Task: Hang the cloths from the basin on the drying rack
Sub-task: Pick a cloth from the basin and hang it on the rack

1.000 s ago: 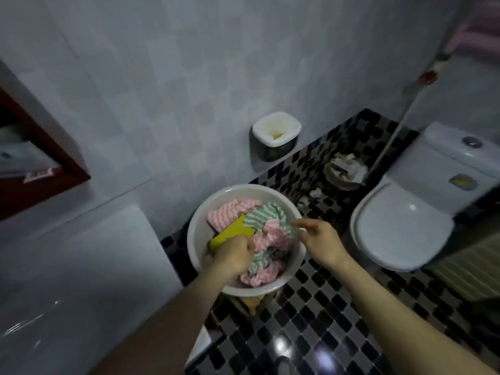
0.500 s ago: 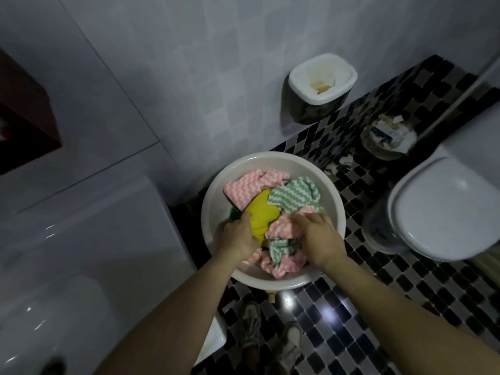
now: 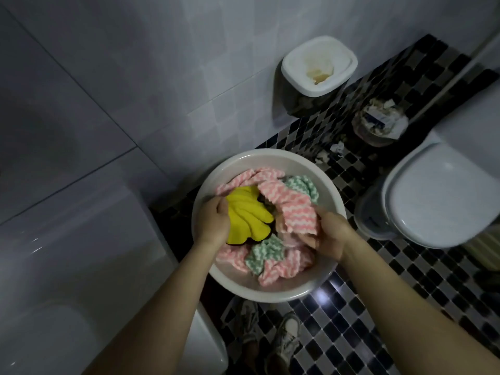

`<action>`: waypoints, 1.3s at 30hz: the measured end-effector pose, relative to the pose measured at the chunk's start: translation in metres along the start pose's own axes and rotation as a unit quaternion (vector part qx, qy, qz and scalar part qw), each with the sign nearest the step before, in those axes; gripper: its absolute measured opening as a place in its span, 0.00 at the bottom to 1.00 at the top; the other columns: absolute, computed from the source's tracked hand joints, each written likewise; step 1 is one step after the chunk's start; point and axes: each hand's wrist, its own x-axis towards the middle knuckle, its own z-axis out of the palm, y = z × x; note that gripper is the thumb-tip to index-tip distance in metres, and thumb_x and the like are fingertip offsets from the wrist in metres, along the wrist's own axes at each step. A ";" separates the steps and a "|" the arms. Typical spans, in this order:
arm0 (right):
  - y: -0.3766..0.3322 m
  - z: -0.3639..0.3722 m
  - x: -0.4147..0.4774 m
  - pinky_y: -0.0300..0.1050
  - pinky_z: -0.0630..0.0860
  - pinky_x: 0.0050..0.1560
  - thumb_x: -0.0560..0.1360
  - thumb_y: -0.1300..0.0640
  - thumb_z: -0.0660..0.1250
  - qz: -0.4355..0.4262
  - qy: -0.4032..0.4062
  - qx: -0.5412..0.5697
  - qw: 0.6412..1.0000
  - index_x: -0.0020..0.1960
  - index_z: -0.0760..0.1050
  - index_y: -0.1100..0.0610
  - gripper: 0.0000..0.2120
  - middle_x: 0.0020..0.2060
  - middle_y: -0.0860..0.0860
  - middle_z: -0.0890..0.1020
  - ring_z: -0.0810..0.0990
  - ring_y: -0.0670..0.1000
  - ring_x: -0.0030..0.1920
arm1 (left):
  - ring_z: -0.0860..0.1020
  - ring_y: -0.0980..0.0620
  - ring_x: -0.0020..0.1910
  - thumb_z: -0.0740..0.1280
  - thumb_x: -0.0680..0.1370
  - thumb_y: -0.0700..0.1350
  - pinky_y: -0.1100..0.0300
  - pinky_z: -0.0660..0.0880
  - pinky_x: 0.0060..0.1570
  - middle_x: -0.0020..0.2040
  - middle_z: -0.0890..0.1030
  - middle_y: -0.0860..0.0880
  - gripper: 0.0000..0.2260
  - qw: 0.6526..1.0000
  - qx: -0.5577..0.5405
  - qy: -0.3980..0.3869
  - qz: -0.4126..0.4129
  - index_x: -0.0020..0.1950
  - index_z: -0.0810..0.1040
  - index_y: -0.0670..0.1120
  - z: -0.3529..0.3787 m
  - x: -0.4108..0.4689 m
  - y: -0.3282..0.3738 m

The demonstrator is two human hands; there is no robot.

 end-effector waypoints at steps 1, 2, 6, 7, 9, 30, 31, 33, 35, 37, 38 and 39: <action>-0.001 0.001 0.000 0.43 0.81 0.30 0.80 0.51 0.64 -0.015 0.006 -0.009 1.000 0.60 0.76 0.56 0.13 0.49 0.53 0.80 0.80 0.53 0.49 | 0.78 0.37 0.50 0.60 0.74 0.36 0.50 0.72 0.49 0.48 0.80 0.38 0.08 0.998 0.052 0.020 0.021 0.44 0.78 0.42 0.000 0.000 -0.002; -0.002 0.003 -0.001 0.47 0.83 0.34 0.78 0.51 0.67 -0.042 0.009 -0.026 0.999 0.60 0.75 0.56 0.14 0.52 0.54 0.79 0.79 0.55 0.52 | 0.77 0.38 0.52 0.59 0.69 0.35 0.49 0.73 0.53 0.50 0.80 0.40 0.13 0.993 0.099 0.048 0.051 0.48 0.79 0.44 0.003 -0.001 -0.004; 0.001 0.002 0.008 0.57 0.77 0.59 0.66 0.62 0.78 -0.247 0.087 -0.263 0.929 0.69 0.64 0.52 0.37 0.61 0.53 0.72 0.74 0.56 0.60 | 0.76 0.39 0.53 0.66 0.71 0.43 0.50 0.74 0.53 0.49 0.79 0.43 0.10 0.971 0.190 -0.048 0.135 0.50 0.82 0.48 0.024 -0.013 -0.002; 0.004 0.000 0.013 0.55 0.74 0.63 0.64 0.64 0.78 -0.298 0.099 -0.352 0.882 0.69 0.65 0.50 0.38 0.63 0.53 0.70 0.72 0.55 0.61 | 0.75 0.40 0.56 0.68 0.73 0.48 0.51 0.74 0.54 0.53 0.78 0.44 0.11 0.959 0.231 -0.111 0.120 0.54 0.81 0.49 0.031 -0.015 0.000; 0.011 -0.001 0.019 0.42 0.69 0.65 0.67 0.66 0.73 -0.340 0.119 -0.482 0.798 0.67 0.69 0.51 0.32 0.63 0.54 0.70 0.71 0.51 0.59 | 0.76 0.42 0.56 0.68 0.75 0.55 0.52 0.74 0.48 0.52 0.78 0.45 0.12 0.925 0.317 -0.176 0.110 0.53 0.80 0.49 0.041 -0.017 -0.001; -0.010 0.012 -0.031 0.41 0.80 0.40 0.73 0.40 0.62 -0.065 -0.164 0.190 0.966 0.66 0.73 0.61 0.31 0.60 0.59 0.81 0.82 0.54 0.47 | 0.73 0.40 0.67 0.51 0.83 0.40 0.50 0.71 0.62 0.66 0.74 0.36 0.16 0.827 -0.508 -0.104 -0.217 0.67 0.70 0.37 -0.022 -0.022 0.104; -0.010 0.013 -0.032 0.41 0.80 0.42 0.72 0.42 0.65 -0.092 -0.154 0.119 0.976 0.67 0.73 0.62 0.31 0.58 0.58 0.82 0.82 0.53 0.48 | 0.76 0.42 0.62 0.50 0.83 0.39 0.51 0.69 0.62 0.60 0.78 0.38 0.14 0.855 -0.474 -0.119 -0.175 0.61 0.74 0.40 -0.022 -0.026 0.108; -0.011 0.016 -0.036 0.45 0.81 0.46 0.71 0.54 0.71 -0.160 -0.110 -0.025 0.981 0.68 0.72 0.61 0.27 0.55 0.57 0.84 0.84 0.54 0.47 | 0.80 0.50 0.45 0.54 0.81 0.36 0.55 0.73 0.52 0.43 0.82 0.46 0.12 0.879 -0.444 -0.143 -0.100 0.47 0.76 0.44 -0.026 -0.034 0.115; -0.017 0.018 -0.045 0.50 0.80 0.49 0.72 0.64 0.72 -0.248 -0.083 -0.158 0.952 0.71 0.67 0.51 0.30 0.58 0.58 0.81 0.82 0.55 0.46 | 0.81 0.53 0.38 0.62 0.78 0.37 0.60 0.77 0.42 0.37 0.83 0.50 0.09 0.891 -0.419 -0.173 -0.025 0.43 0.79 0.47 -0.030 -0.036 0.117; -0.028 0.020 -0.059 0.45 0.79 0.43 0.74 0.70 0.68 -0.302 -0.133 -0.261 0.907 0.71 0.64 0.39 0.36 0.60 0.55 0.76 0.80 0.49 0.41 | 0.82 0.50 0.43 0.64 0.75 0.42 0.57 0.78 0.44 0.42 0.83 0.50 0.08 0.911 -0.337 -0.227 0.071 0.44 0.81 0.52 -0.036 -0.037 0.119; -0.032 0.020 -0.065 0.41 0.78 0.44 0.74 0.73 0.66 -0.307 -0.178 -0.294 0.887 0.69 0.66 0.40 0.35 0.59 0.52 0.76 0.80 0.44 0.43 | 0.82 0.49 0.46 0.63 0.75 0.43 0.54 0.78 0.47 0.44 0.84 0.50 0.09 0.916 -0.288 -0.254 0.115 0.45 0.81 0.54 -0.040 -0.038 0.122; -0.036 0.021 -0.070 0.38 0.77 0.47 0.73 0.74 0.65 -0.307 -0.216 -0.325 0.868 0.67 0.71 0.47 0.30 0.58 0.52 0.78 0.80 0.42 0.46 | 0.82 0.49 0.47 0.62 0.75 0.43 0.53 0.77 0.47 0.45 0.84 0.51 0.09 0.917 -0.252 -0.274 0.146 0.46 0.80 0.55 -0.044 -0.038 0.125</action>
